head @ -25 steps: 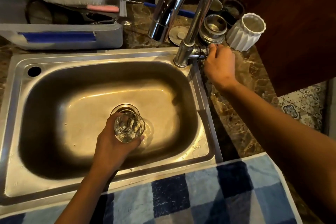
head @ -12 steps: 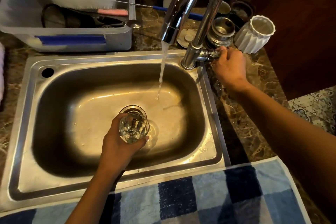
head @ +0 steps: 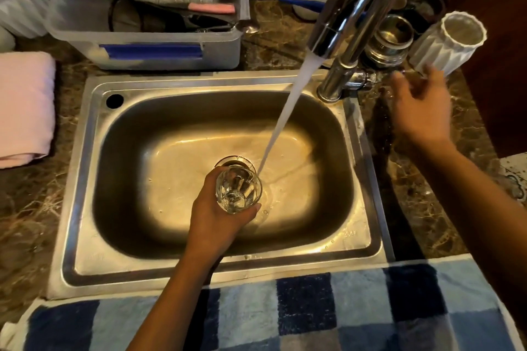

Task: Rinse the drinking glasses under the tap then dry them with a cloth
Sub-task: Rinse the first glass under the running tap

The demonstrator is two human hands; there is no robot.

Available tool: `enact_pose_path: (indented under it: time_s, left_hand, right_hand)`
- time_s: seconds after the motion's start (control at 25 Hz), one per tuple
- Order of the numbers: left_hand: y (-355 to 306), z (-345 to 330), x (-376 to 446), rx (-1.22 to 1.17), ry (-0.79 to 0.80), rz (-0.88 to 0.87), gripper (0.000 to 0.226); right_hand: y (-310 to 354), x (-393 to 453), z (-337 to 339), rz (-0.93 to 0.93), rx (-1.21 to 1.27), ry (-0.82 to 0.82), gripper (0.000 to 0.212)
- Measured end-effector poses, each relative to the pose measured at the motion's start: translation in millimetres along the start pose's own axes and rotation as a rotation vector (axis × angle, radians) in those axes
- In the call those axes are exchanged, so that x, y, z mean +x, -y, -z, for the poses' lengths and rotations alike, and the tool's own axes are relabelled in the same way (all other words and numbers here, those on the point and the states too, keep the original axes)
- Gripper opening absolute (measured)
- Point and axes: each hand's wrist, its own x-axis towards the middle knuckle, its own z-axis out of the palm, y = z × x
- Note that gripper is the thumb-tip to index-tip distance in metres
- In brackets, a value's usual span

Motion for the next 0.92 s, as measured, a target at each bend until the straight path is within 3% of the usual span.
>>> enact_pose_path:
  time_s: [0.12,0.2,0.28,0.36,0.48,0.64,0.76,0.84,0.92]
  left_hand:
    - [-1,3,0,-0.036,-0.022,0.013,0.084]
    - [0,3,3,-0.058,-0.009,0.028,0.086]
    - [1,1,9,-0.066,0.019,0.019,0.087]
    - [4,-6,17,-0.077,0.046,-0.012,0.088]
    - [7,-20,30,-0.037,0.092,-0.047,0.088]
    - [9,-27,40,-0.042,0.157,-0.084,0.092]
    - [13,-17,41,-0.336,0.265,-0.028,0.082]
    - [9,-14,47,-0.707,0.217,0.198,0.062]
    - [1,-14,58,-0.878,0.17,0.529,0.048]
  right_hand:
    - [-2,-54,16,0.163,-0.008,-0.074,0.041]
    - [-9,-94,9,0.228,-0.024,0.12,0.035]
    - [-9,-129,-12,0.116,0.004,0.41,0.035]
    - [-7,-149,-40,-0.133,0.054,0.652,0.033]
    - [-5,-153,-76,-0.349,0.035,0.846,0.032]
    - [1,-147,-100,-0.315,-0.098,0.772,0.038]
    - [4,-142,-103,-0.301,-0.135,0.734,0.033]
    - [8,-141,-102,-0.277,-0.15,0.737,0.031]
    - [10,-142,-101,-0.187,-0.209,0.734,0.03]
